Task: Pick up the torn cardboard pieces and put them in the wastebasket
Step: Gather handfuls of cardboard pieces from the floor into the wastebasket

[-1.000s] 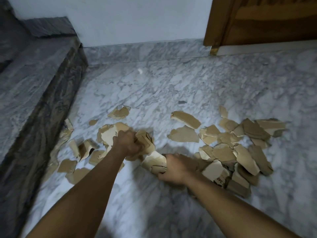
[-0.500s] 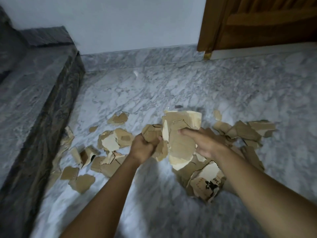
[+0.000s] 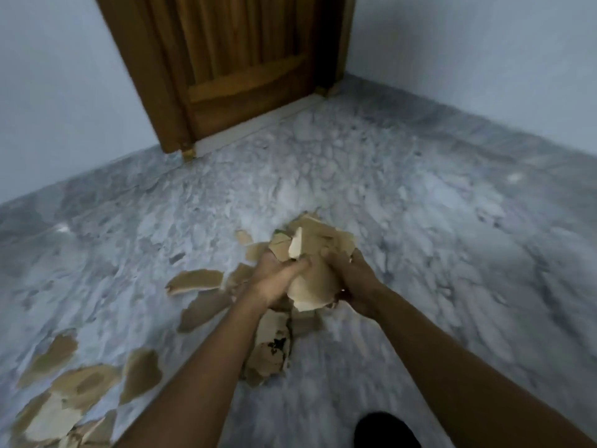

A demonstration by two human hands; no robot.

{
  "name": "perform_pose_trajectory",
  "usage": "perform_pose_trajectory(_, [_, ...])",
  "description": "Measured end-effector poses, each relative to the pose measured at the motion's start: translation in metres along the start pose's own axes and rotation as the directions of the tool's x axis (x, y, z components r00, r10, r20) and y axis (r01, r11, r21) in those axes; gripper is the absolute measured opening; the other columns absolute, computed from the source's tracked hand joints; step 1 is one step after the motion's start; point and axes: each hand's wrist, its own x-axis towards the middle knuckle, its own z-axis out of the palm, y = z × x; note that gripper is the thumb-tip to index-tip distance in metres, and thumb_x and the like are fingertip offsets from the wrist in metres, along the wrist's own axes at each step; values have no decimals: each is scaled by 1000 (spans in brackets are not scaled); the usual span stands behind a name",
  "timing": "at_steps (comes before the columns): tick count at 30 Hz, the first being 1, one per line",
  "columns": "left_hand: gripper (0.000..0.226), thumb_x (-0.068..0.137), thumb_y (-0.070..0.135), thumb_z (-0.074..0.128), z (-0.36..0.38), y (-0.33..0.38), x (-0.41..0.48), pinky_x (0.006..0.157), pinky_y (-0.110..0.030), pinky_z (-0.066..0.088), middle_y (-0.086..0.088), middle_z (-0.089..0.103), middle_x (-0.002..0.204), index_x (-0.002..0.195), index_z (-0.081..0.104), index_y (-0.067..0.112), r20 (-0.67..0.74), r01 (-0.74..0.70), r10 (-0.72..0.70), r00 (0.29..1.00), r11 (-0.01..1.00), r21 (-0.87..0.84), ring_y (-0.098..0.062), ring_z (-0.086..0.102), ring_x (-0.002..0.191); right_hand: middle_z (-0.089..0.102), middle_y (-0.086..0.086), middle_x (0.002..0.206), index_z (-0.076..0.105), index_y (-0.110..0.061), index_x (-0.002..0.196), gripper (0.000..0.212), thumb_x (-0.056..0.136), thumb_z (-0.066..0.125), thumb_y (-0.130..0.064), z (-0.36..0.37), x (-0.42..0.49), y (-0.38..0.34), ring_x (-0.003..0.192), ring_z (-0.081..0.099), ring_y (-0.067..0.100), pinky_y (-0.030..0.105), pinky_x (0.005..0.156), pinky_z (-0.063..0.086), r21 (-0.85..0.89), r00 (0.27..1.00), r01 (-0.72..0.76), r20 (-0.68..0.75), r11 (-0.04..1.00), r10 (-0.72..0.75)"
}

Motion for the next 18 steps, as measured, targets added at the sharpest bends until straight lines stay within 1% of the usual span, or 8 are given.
perform_pose_trajectory(2, [18,77,28,82,49,40,2,70,-27,59,8,76,86,82,65,22,107,-14,11,994,999,29,-7,69,72,65,14,123,39,-27,136,68,83,74,-50,-50,-27,-26,96,69,35,52,71,58,29,995,-22,-95,999,25])
perform_pose_trajectory(3, [24,78,28,82,75,62,0,63,-25,55,6,73,92,88,62,21,149,-31,20,989,997,74,-9,66,74,66,17,120,38,-25,137,69,83,73,-51,-78,-40,-38,91,70,38,51,69,57,40,990,-25,-135,999,30])
perform_pose_trajectory(5, [34,79,30,80,129,101,-3,59,-23,49,0,65,105,102,58,19,249,-132,97,964,983,128,-15,61,84,65,22,118,40,-20,139,69,84,70,-48,-135,-72,-69,87,68,41,54,75,56,49,979,7,-206,999,3])
perform_pose_trajectory(9, [22,80,20,80,242,165,-19,64,-21,54,5,68,93,91,61,24,430,-362,292,854,928,89,-15,66,85,62,18,116,46,-23,134,51,90,65,-43,-254,-139,-121,79,64,33,43,74,56,16,960,72,-272,997,-65])
perform_pose_trajectory(11, [22,79,19,81,307,187,-29,61,-19,54,5,69,90,92,64,21,494,-424,341,800,903,64,-13,68,82,63,16,114,52,-27,124,35,94,62,-41,-314,-172,-138,82,66,33,44,78,57,-5,946,93,-312,996,-90])
perform_pose_trajectory(14, [27,79,20,81,413,204,-48,77,-34,60,-5,75,95,102,68,13,572,-390,328,752,921,-15,-21,72,89,63,15,115,53,-21,125,36,95,62,-38,-406,-216,-150,86,68,32,44,78,60,-7,889,100,-449,995,-92])
perform_pose_trajectory(16, [48,71,27,85,484,210,-65,87,-40,58,-7,74,100,111,63,11,604,-310,277,747,949,-52,-23,72,93,64,14,113,50,-15,126,41,95,63,-37,-466,-244,-152,86,69,31,43,75,61,-8,827,122,-553,993,-106])
perform_pose_trajectory(18, [73,59,37,89,557,214,-80,91,-45,57,-7,74,105,119,57,11,634,-266,255,730,961,-80,-24,72,96,64,14,111,49,-14,124,48,90,69,-41,-523,-270,-151,90,71,32,47,75,62,-17,730,155,-672,988,-126])
